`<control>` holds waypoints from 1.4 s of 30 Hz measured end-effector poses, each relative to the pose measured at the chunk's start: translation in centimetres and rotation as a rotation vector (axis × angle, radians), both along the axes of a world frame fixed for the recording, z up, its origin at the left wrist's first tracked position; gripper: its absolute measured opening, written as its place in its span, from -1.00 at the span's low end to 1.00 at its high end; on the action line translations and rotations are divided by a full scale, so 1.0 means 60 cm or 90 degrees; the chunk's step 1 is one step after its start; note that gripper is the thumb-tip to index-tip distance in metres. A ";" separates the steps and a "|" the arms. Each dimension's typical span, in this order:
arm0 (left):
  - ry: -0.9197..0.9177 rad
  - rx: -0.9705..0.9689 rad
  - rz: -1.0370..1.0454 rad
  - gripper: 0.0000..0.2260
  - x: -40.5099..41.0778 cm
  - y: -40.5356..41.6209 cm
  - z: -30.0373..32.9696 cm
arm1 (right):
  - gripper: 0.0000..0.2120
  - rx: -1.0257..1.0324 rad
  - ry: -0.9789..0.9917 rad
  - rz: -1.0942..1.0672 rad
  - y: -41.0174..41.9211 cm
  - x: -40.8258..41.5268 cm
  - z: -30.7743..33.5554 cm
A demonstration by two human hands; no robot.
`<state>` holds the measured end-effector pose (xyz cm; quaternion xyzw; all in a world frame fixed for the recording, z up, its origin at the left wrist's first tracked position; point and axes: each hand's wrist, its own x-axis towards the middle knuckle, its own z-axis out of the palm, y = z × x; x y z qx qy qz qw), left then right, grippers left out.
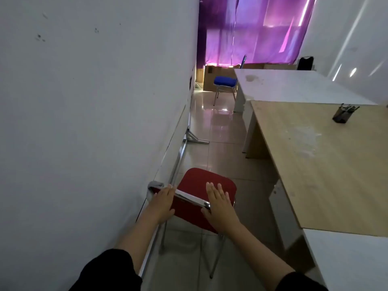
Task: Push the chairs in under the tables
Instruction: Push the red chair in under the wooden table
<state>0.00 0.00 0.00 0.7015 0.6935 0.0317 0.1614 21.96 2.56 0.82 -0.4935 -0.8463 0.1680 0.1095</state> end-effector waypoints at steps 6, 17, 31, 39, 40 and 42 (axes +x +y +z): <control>0.064 -0.008 -0.024 -0.24 -0.030 0.043 -0.022 | -0.17 -0.102 -0.066 0.010 0.027 -0.046 -0.052; 0.189 0.026 -0.004 -0.29 0.010 0.079 -0.091 | -0.64 -0.008 -0.081 -0.016 0.090 -0.072 -0.125; 0.144 0.046 -0.329 -0.85 -0.004 0.316 -0.107 | -0.64 0.030 -0.064 0.134 0.284 0.029 -0.128; 0.119 0.063 -0.321 -0.85 0.065 0.455 -0.100 | -0.60 0.014 -0.115 0.065 0.433 0.090 -0.127; 0.120 0.071 -0.326 -0.85 0.068 0.477 -0.102 | -0.62 -0.004 -0.118 0.055 0.453 0.092 -0.129; 0.125 0.095 -0.328 -0.87 0.065 0.509 -0.102 | -0.69 -0.043 -0.123 0.034 0.481 0.086 -0.123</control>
